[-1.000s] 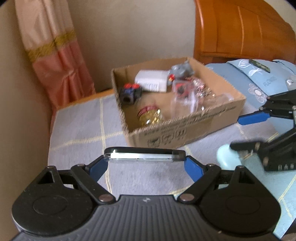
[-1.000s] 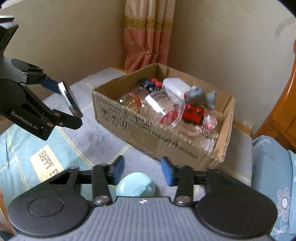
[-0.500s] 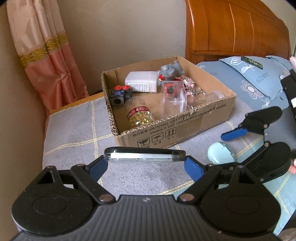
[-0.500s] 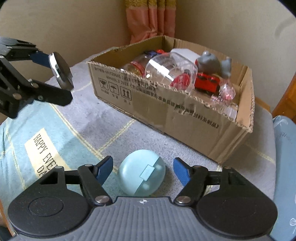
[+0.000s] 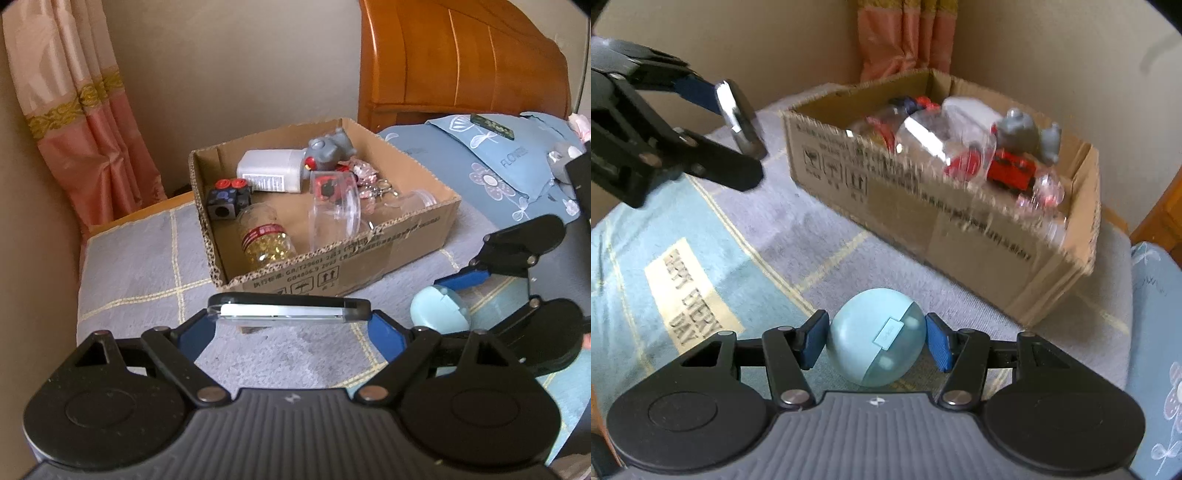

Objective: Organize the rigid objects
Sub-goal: 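Carry the tape roller and blue case into the box and release both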

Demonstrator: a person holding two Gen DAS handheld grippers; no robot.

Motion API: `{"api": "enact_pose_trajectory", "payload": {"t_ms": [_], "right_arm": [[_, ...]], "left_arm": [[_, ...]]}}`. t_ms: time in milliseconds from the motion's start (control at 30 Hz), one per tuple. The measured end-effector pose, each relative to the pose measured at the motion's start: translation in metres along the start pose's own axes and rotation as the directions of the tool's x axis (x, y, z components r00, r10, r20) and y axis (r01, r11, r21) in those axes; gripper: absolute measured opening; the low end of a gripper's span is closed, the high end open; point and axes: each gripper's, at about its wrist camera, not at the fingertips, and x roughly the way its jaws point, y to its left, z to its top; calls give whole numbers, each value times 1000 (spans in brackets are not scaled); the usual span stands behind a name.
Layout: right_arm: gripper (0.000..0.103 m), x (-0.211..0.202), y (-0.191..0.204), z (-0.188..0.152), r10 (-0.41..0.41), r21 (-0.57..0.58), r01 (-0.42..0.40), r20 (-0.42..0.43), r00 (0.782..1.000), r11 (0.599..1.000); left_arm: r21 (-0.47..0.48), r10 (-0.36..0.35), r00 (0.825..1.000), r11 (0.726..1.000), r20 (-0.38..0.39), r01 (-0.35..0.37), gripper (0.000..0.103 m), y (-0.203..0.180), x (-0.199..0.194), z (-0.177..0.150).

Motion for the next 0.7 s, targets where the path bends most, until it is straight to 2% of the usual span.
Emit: {"api": "enact_pose_trajectory", "payload": {"t_ms": [200,333,500,700], "right_arm": [[62,-41,-21,26,-27,2,27,109,994,1000],[62,-50,-40,46,-91,41,86,165,982,995],[62,-32,-67,68,-157,104,142,154,976,984],[62,-14,-84,74,-173,164,151,130,976,975]], "left_arm": [[17,5,999,1000,33,-6,89,3,-1,26],[15,13,998,1000,54,-14,89,8,6,51],[-7,0,998,1000,58,0,89,16,23,78],[-54,-9,999,998,35,10,89,22,50,101]]}}
